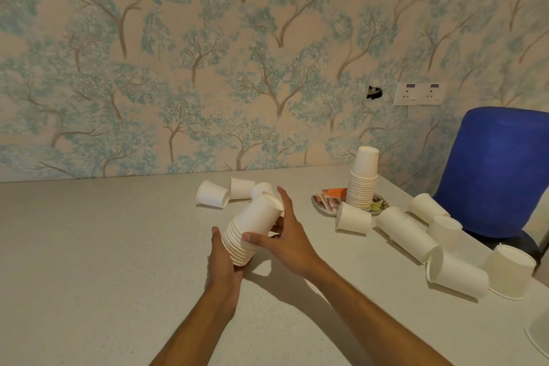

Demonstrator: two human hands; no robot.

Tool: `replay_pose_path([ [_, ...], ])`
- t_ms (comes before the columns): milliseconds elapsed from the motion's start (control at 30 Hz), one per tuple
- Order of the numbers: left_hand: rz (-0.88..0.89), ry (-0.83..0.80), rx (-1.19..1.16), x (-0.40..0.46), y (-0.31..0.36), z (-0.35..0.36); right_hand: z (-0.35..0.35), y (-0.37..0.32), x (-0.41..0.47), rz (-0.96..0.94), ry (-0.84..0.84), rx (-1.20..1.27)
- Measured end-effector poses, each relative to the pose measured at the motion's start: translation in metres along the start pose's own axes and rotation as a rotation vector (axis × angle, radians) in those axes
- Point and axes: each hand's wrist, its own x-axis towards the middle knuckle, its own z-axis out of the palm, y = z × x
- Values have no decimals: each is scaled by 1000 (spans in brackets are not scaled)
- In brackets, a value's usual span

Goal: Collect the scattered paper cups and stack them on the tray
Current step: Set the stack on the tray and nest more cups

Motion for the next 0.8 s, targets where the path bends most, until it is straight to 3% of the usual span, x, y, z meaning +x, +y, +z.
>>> replay_pose_path([
  [167,-126,-138,-164,-7,-1,10,-3,10,-8,67,16,-42],
  [300,-177,-271,-158,-14,-8,13,-12,22,-16,102,25,-53],
  [433,-149,-362,-19,-13,-14,14,-42,16,-19,106,-70,-113],
  [467,-141,-380,-7,-12,-15,15,-55,15,-17,88,-31,-84],
  [533,-147,-403,-1,-10,-18,17,-84,15,-15,48,200,-30],
  [567,-155,-402,5,-9,-20,20,-99,20,-13,29,330,-112],
  [633,-164,-393,24,-8,-23,25,-130,39,-6,38,443,-521],
  [733,-161,-357,66,-6,-27,34,-158,72,5,169,289,-1198],
  [800,-132,-321,112,-3,-28,42,-164,85,7,183,221,-1289],
])
